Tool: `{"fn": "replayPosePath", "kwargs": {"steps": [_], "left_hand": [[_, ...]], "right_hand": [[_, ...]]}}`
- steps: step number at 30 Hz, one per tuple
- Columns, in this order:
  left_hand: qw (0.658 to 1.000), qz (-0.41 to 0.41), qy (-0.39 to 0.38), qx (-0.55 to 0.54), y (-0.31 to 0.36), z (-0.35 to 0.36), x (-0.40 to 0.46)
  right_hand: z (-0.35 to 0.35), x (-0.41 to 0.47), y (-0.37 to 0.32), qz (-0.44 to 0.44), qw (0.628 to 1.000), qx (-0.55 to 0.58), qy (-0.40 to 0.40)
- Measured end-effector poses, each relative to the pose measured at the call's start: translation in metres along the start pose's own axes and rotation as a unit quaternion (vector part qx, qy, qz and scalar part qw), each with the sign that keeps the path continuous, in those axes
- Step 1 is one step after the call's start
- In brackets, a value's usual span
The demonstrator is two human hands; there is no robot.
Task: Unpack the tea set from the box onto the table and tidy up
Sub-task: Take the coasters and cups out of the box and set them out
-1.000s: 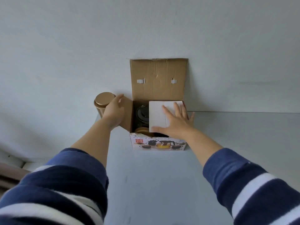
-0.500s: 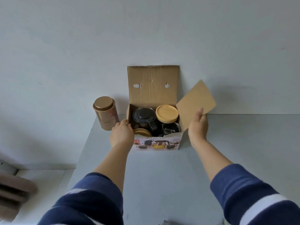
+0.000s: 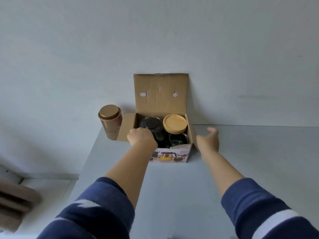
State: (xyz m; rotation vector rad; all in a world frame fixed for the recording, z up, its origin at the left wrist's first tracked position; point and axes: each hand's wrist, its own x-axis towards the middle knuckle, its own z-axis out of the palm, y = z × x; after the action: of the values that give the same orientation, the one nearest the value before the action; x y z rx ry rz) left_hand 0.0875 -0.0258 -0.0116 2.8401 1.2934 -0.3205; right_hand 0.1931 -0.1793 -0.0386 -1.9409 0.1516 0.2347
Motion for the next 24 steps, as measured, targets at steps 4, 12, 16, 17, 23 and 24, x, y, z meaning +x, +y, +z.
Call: {"fn": "replayPosePath", "kwargs": {"steps": [4,12,16,17,23,24], "left_hand": [[0.996,-0.017,-0.078,0.033,0.015,-0.002,0.006],[0.983,-0.11,-0.146,0.034,0.026,0.008,0.03],[0.978,-0.146,-0.142,0.041,0.029,0.014,0.038],[0.977,-0.152,-0.141,0.043,0.029,0.015,0.038],[0.975,-0.169,-0.135,0.046,0.032,0.016,0.036],[0.976,-0.168,-0.129,0.054,0.032,0.016,0.034]], "right_hand": [[0.013,0.011,-0.026,-0.308,0.921,-0.216,-0.104],[0.046,0.05,-0.044,-0.316,0.804,-0.429,-0.265],[0.055,0.057,-0.047,-0.333,0.79,-0.451,-0.247],[0.056,0.058,-0.047,-0.338,0.787,-0.453,-0.246],[0.057,0.061,-0.044,-0.341,0.782,-0.457,-0.251],[0.056,0.061,-0.044,-0.344,0.781,-0.457,-0.251]]}}
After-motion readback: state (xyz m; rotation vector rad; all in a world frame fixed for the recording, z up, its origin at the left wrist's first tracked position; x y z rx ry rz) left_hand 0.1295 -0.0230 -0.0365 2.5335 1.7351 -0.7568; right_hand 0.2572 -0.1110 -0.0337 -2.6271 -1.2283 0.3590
